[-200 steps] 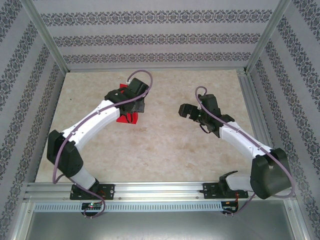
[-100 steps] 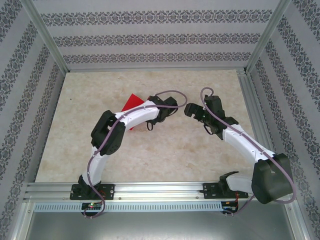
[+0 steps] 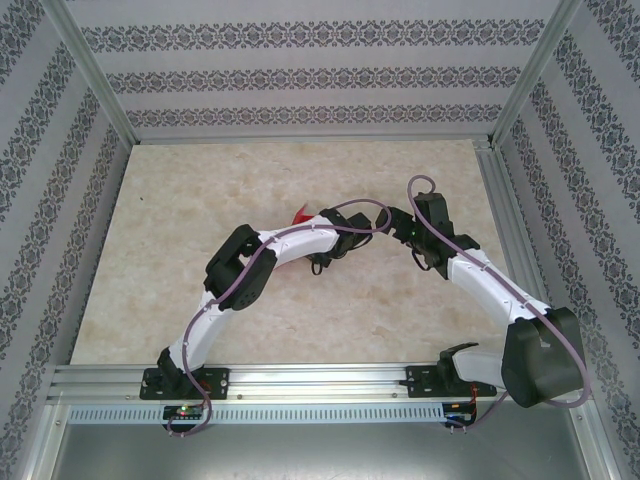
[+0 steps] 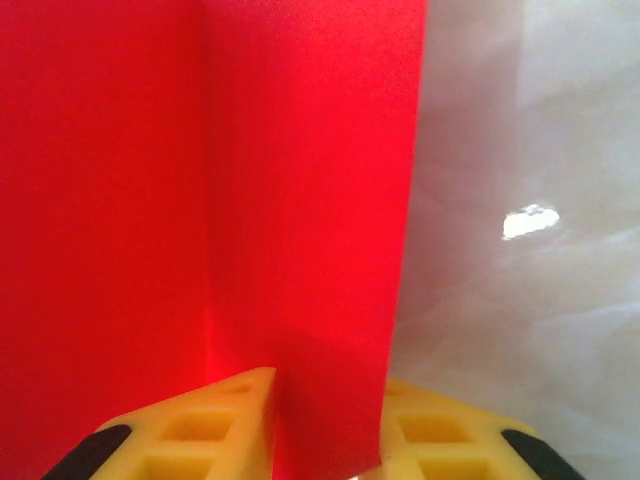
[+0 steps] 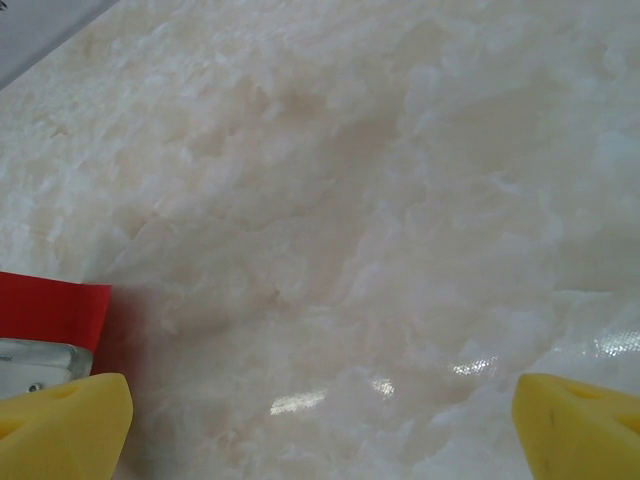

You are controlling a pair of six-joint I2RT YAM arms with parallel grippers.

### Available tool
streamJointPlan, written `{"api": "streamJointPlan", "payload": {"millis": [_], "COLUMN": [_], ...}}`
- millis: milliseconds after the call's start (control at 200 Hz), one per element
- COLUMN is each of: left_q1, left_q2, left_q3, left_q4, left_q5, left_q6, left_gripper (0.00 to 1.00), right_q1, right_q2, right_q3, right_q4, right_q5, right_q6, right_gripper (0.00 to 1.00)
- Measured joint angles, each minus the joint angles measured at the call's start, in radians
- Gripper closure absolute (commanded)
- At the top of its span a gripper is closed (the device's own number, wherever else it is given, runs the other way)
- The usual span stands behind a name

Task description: Fold a paper plane with a square sheet of paper (pick it up from the middle)

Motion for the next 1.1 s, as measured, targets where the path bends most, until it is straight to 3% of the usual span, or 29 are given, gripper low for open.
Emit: {"api": "streamJointPlan", "payload": {"millis": [265,510,739,1099], "left_q1": [0.000,-0.001,0.013,0.000], "left_q2": [-0.042,-0.274,-0.454,-0.492], "left_q3": [-0.020,-0.072,-0.202,-0.541], "left_q4": [0.035,0.094,0.173,0.357], "left_q5": [0.113,0.226,0.256,0.283], "left_q6": [0.005,0.012,0.039,0.307], "left_gripper": [0.46,0.34,0.20,0.09], "right_q1": [-0.002,-0.001,0.005,0.069], "right_q2": [0.017,0.043,0.086,0.203], "right_q3": [0.000,-0.002,-0.024,-0.024], "right_q4": [0.002,0.032,0.114,0.190], "right_q5": [-0.024,-0.101,-0.197,-0.278], "right_q6": [0.007,0.008,0.039,0.102], "right_gripper": [0.02,0.02,0.02,0.02]}}
